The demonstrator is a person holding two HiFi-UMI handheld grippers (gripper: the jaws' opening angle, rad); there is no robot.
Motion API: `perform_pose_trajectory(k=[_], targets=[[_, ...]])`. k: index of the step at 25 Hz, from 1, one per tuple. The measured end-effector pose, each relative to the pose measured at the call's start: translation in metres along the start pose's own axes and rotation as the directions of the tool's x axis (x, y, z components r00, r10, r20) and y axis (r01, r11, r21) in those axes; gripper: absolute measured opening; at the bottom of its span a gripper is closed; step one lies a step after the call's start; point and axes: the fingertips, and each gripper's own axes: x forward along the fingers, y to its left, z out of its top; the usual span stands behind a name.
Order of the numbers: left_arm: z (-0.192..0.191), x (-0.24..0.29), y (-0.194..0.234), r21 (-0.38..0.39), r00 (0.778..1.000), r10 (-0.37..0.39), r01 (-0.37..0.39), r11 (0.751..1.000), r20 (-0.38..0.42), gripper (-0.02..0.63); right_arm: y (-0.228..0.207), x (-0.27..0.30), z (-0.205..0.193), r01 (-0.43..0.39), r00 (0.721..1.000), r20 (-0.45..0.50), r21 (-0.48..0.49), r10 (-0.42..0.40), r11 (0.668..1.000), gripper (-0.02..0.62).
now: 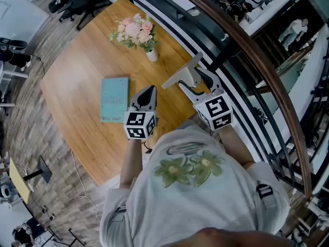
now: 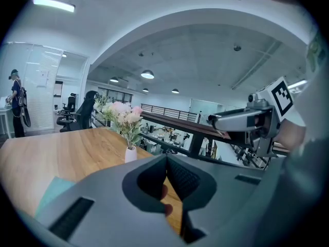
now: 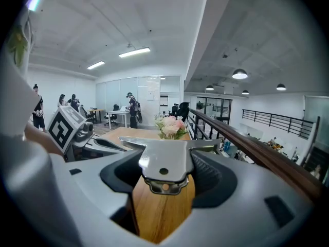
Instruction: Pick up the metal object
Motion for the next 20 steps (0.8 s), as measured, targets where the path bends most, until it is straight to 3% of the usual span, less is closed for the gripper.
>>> perform_pose_trajectory(k=[20], targets=[[0.0051, 0.0013, 0.0019, -0.003, 1.0, 0.002, -0.002, 1.0, 0.007, 0.014, -0.0002, 0.0096, 0.0023, -0.009, 1.0, -0.007, -0.015, 0.009, 1.0, 0.293]])
